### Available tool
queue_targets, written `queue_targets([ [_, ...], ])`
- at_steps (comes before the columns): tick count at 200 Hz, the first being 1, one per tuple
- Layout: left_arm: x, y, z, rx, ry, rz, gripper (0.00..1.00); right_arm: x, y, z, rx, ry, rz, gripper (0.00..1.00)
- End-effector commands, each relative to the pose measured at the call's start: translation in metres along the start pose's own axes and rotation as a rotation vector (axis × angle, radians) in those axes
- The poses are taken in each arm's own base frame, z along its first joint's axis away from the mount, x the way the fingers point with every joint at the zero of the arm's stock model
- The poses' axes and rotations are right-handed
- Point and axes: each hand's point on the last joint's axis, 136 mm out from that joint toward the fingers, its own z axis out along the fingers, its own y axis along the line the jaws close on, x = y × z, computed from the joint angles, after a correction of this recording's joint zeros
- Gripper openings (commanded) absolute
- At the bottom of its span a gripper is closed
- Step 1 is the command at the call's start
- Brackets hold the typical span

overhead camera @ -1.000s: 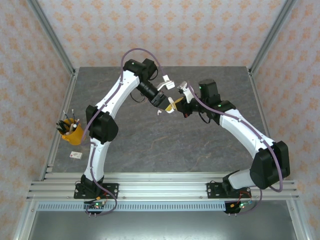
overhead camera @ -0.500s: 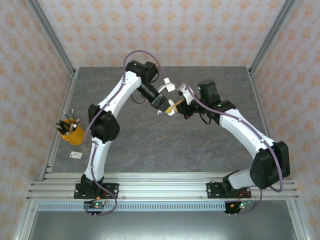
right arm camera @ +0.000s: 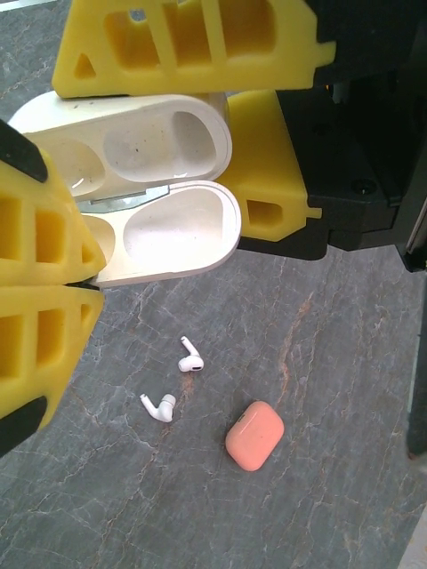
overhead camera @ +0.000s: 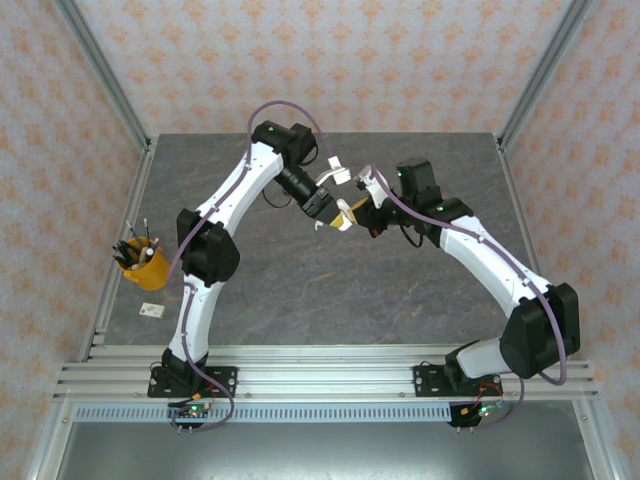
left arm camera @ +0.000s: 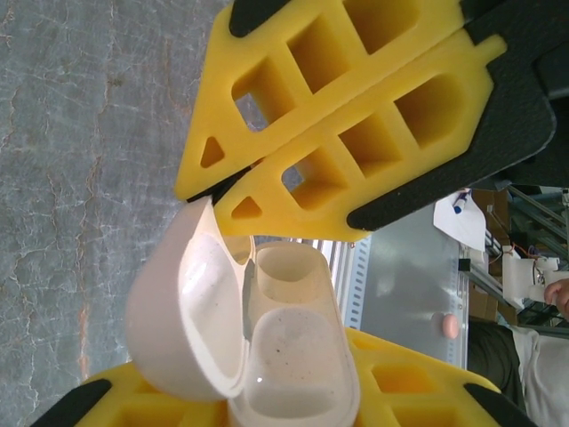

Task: Insert the wireless bluetooth earbuds into the charging case

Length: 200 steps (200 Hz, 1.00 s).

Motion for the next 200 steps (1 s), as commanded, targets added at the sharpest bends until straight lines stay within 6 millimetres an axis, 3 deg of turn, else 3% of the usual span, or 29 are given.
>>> queue_targets([
  [1,-0.002,-0.004,0.004,0.022,0.002,0.001,0.23,-0.021,0.001,-0.007,0.010,-0.054,-0.045,0.00],
  [41,-0.002,-0.003,0.004,0.016,0.006,0.003,0.08,-0.030,-0.012,-0.012,0.093,-0.076,-0.021,0.01],
  [72,-0.002,-0.002,0.003,-0.007,0.004,0.014,0.00,-0.044,-0.034,-0.026,0.230,-0.096,0.033,0.33],
  [104,-0.008,0.009,-0.003,-0.095,-0.031,0.017,0.00,-0.059,-0.041,-0.057,0.291,-0.153,0.085,0.45],
  [130,-0.016,0.019,-0.016,-0.231,-0.096,0.034,0.00,-0.058,-0.041,-0.083,0.352,-0.163,0.114,0.57],
  [155,-0.026,0.018,-0.036,-0.355,-0.180,0.060,0.00,-0.051,-0.044,-0.102,0.423,-0.175,0.163,0.65],
  [161,-0.029,0.017,-0.042,-0.390,-0.212,0.068,0.00,-0.052,-0.042,-0.112,0.439,-0.194,0.175,0.78],
  [165,-0.032,0.016,-0.047,-0.419,-0.236,0.077,0.00,-0.052,-0.041,-0.115,0.447,-0.201,0.185,0.95],
  [168,-0.032,0.018,-0.048,-0.430,-0.246,0.076,0.00,-0.051,-0.041,-0.118,0.452,-0.204,0.195,1.00],
  [200,-0.042,-0.011,-0.087,-0.575,-0.435,0.145,0.00,-0.042,-0.031,-0.128,0.441,-0.188,0.255,1.00],
])
